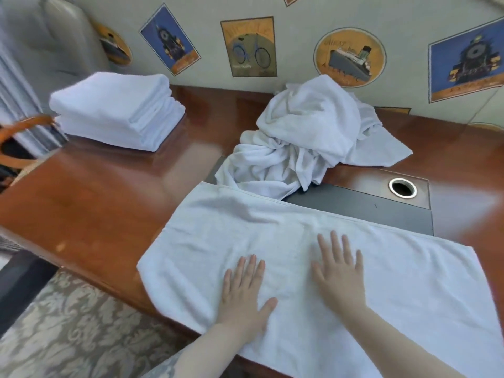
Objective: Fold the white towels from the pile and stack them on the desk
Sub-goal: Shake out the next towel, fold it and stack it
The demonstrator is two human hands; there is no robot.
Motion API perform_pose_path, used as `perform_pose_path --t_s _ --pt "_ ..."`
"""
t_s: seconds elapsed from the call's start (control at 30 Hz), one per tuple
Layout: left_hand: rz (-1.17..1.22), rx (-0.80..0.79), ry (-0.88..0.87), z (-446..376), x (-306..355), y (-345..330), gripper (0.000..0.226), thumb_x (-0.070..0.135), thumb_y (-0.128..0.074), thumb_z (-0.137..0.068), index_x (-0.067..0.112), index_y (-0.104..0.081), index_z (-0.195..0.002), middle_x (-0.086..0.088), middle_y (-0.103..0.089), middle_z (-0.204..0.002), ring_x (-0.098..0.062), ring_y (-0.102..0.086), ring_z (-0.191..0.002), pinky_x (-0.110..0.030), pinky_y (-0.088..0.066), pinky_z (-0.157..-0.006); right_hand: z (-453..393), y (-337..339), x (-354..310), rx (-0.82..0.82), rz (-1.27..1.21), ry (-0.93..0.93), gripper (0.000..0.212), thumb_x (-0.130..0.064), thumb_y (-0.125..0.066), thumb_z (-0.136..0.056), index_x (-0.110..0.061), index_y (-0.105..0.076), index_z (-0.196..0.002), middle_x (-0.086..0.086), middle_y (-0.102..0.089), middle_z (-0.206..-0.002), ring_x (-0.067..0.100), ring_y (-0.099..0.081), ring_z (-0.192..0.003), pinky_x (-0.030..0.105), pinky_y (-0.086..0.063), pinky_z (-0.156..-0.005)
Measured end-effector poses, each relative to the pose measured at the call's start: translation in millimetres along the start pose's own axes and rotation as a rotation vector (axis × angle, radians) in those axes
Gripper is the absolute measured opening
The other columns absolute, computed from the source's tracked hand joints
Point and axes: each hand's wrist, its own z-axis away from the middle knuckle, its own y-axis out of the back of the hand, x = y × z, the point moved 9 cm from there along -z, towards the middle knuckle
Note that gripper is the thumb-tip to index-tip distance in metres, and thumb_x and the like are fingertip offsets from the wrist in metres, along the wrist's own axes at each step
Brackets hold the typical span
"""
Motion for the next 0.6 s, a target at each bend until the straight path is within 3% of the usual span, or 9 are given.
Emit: perform_pose_path --t_s 0.07,0.13,0.2,0.23,0.33,0.37,0.4,0.5,0.6 --pt "-0.015 -0.019 -0.009 -1.0 -10.8 14.4 0.071 0.056 -0.032 -0.087 0.024 -0.033 -0.151 0.000 -0.026 -0.159 -0.019 -0.025 -0.147 -0.037 -0.003 -0.114 24.7 -25.6 -85.2 -0.053 -0.073 0.213 0.064 -0.042 -0.024 -0.102 -0.038 0.015 -0.152 -0.010 0.027 -0.158 0.011 0.033 -0.141 0.038 0.021 -0.116" --pt "-0.064 0.035 -0.025 -1.8 -31.6 30.5 0.066 0.052 -0.033 -0.084 0.025 -0.052 -0.140 0.000 -0.044 -0.150 -0.024 -0.044 -0.136 -0.038 -0.011 -0.110 40.7 -42.3 -137.0 -0.078 -0.101 0.296 0.063 -0.040 -0.031 -0.100 -0.038 0.001 -0.154 -0.010 0.016 -0.160 0.014 0.020 -0.147 0.033 0.020 -0.116" --pt "-0.085 0.010 -0.022 -6.4 -70.9 33.7 0.070 0.058 -0.028 -0.087 0.028 -0.035 -0.149 0.000 -0.029 -0.158 -0.027 -0.030 -0.144 -0.036 -0.006 -0.113 41.9 -42.2 -153.5 -0.027 -0.114 0.290 0.059 -0.042 -0.038 -0.095 -0.032 -0.029 -0.152 -0.004 -0.015 -0.161 0.023 -0.014 -0.150 0.034 0.006 -0.117" --pt "-0.112 0.007 -0.026 -9.0 -91.4 34.6 0.072 0.061 -0.025 -0.088 0.029 -0.026 -0.152 0.000 -0.021 -0.161 -0.027 -0.023 -0.147 -0.036 -0.005 -0.114 39.0 -38.8 -149.7 0.033 -0.060 0.265 0.059 -0.045 -0.038 -0.094 -0.032 -0.033 -0.151 -0.002 -0.023 -0.159 0.023 -0.021 -0.148 0.036 0.002 -0.117" --pt "-0.158 -0.024 -0.126 -18.0 -149.4 29.5 0.072 0.067 -0.006 -0.091 0.036 0.029 -0.146 0.009 0.036 -0.154 -0.016 0.029 -0.145 -0.033 0.022 -0.113 21.4 -47.4 -121.8 0.011 0.046 0.078 0.063 -0.052 -0.028 -0.100 -0.043 0.008 -0.151 -0.010 0.014 -0.162 0.011 0.019 -0.147 0.036 0.013 -0.118" --pt "-0.152 -0.028 -0.149 -21.2 -169.2 29.4 0.071 0.068 0.000 -0.089 0.036 0.035 -0.142 0.011 0.042 -0.150 -0.016 0.035 -0.142 -0.033 0.026 -0.111 20.5 -51.4 -120.3 -0.010 0.020 -0.035 0.064 -0.052 -0.027 -0.100 -0.045 0.012 -0.150 -0.012 0.020 -0.160 0.010 0.024 -0.146 0.038 0.013 -0.118" --pt "-0.150 -0.007 -0.166 -24.8 -182.0 35.0 0.072 0.067 0.000 -0.088 0.035 0.029 -0.146 0.009 0.036 -0.154 -0.019 0.028 -0.145 -0.034 0.023 -0.112 22.2 -53.0 -126.2 -0.005 0.016 -0.115 0.064 -0.051 -0.026 -0.100 -0.044 0.012 -0.151 -0.013 0.021 -0.160 0.011 0.023 -0.147 0.039 0.013 -0.118" --pt "-0.068 0.015 -0.173 -30.2 -220.2 56.7 0.073 0.062 -0.013 -0.092 0.023 -0.027 -0.153 -0.003 -0.022 -0.160 -0.028 -0.025 -0.146 -0.039 -0.009 -0.114 28.9 -63.7 -190.8 0.021 -0.034 -0.129 0.061 -0.046 -0.023 -0.101 -0.045 0.015 -0.149 -0.013 0.021 -0.160 0.007 0.028 -0.142 0.037 0.013 -0.118" --pt "-0.071 0.041 -0.186 -38.6 -265.8 61.3 0.073 0.067 0.013 -0.087 0.031 0.021 -0.149 0.007 0.020 -0.160 -0.015 0.020 -0.147 -0.033 0.011 -0.117 33.0 -66.9 -226.2 0.071 -0.063 -0.178 0.058 -0.045 -0.019 -0.102 -0.044 0.013 -0.151 -0.013 0.019 -0.160 0.006 0.026 -0.144 0.038 0.011 -0.119"
